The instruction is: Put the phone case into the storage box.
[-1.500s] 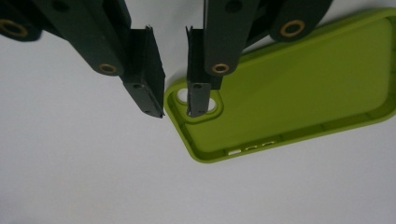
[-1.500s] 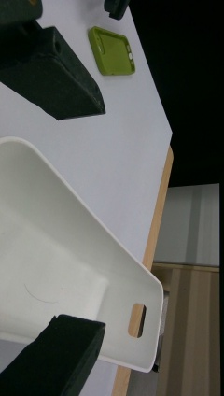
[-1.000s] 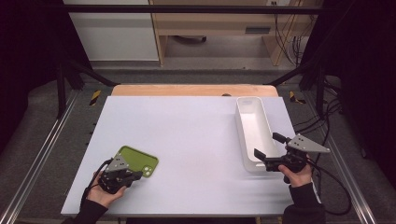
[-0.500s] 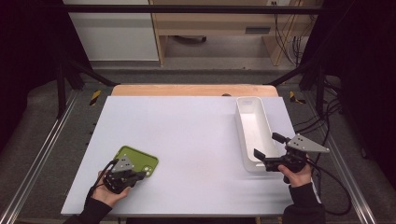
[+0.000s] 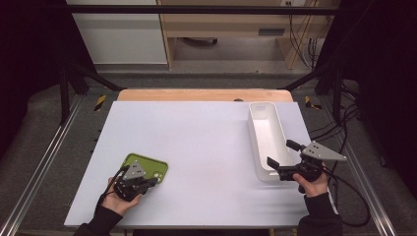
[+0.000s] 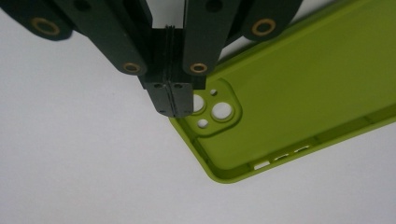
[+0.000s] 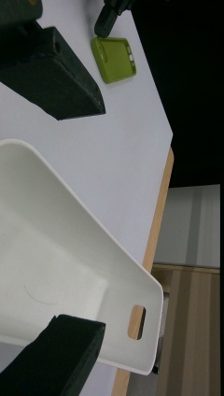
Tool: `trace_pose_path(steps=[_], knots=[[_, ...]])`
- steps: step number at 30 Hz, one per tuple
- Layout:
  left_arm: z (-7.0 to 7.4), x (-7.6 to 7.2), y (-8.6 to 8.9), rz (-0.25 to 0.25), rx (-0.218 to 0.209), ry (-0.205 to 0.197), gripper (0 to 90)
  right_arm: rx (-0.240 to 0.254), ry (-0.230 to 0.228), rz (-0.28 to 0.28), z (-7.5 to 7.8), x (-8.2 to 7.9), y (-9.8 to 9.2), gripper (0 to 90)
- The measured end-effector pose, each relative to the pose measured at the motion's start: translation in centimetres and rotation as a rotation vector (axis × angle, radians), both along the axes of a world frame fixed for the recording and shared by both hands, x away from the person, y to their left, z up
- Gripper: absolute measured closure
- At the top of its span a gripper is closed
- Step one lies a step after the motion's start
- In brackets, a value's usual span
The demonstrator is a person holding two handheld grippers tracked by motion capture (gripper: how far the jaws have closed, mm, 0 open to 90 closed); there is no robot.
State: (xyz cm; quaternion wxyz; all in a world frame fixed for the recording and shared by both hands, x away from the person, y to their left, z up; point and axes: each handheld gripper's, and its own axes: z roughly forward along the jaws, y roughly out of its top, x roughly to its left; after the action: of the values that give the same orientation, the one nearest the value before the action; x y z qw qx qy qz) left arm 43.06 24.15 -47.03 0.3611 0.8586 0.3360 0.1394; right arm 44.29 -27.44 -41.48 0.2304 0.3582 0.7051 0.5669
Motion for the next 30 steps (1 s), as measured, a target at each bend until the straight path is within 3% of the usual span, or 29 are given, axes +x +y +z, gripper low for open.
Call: trace_pose_path(steps=[30], knots=[[-0.4,2.7,-1.4,0.040,-0.004,-0.032,89.8,-0.001,0.003,0.001,0.0,0.0,0.0,0.5]])
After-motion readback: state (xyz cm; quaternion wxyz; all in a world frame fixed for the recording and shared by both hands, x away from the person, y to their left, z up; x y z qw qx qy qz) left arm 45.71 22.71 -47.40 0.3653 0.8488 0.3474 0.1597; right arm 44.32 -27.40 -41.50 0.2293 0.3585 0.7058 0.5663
